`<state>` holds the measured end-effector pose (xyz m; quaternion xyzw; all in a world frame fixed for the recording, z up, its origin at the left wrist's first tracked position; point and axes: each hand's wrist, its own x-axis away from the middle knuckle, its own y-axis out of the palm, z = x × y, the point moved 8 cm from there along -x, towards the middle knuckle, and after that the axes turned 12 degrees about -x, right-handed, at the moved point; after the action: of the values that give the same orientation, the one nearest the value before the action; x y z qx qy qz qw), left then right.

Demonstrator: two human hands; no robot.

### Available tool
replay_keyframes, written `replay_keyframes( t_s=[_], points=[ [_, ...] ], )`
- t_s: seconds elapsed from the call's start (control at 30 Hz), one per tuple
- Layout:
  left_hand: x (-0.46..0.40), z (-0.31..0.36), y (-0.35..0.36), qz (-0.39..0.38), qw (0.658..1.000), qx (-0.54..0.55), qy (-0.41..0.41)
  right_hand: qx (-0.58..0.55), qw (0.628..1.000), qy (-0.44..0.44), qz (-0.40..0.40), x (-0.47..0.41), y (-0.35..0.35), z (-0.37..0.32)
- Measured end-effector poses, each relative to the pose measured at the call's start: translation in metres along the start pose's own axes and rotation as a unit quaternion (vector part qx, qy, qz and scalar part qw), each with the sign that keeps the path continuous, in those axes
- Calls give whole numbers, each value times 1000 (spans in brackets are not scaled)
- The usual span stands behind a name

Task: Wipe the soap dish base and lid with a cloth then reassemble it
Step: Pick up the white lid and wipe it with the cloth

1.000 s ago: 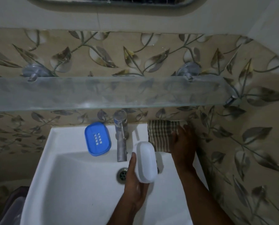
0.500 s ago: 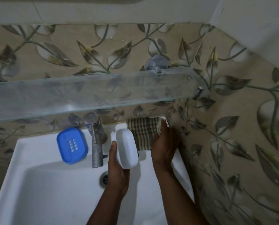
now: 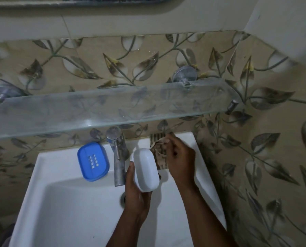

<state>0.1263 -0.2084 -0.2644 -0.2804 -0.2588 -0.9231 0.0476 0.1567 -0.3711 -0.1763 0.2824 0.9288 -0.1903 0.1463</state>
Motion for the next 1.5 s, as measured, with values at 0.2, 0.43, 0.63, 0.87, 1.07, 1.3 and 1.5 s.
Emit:
replay_keyframes(
  t_s=[0.2, 0.43, 0.63, 0.87, 1.07, 1.3, 1.5],
  points=[
    [-1, -4, -6, 9, 1000, 18, -19, 208, 961, 183, 23, -11, -19, 55],
    [3, -7, -4, 1, 999, 8, -33, 229, 935, 251, -104, -23, -3, 60],
    [21, -1, -3, 3, 999, -6, -39, 81, 960, 243, -114, -11, -4, 42],
    [70, 11, 2, -29, 996, -12, -80, -254, 879, 401, -31, 58, -24, 31],
    [139, 42, -13, -81, 992, 31, -87, -358, 863, 356, -3, 108, -56, -49],
    [211, 126, -61, -105, 994, 24, 32, -240, 962, 105, -71, 142, -68, -221],
    [250, 172, -60, -110, 990, -37, 81, 21, 951, -228, -208, 181, -1, -345]
  ],
)
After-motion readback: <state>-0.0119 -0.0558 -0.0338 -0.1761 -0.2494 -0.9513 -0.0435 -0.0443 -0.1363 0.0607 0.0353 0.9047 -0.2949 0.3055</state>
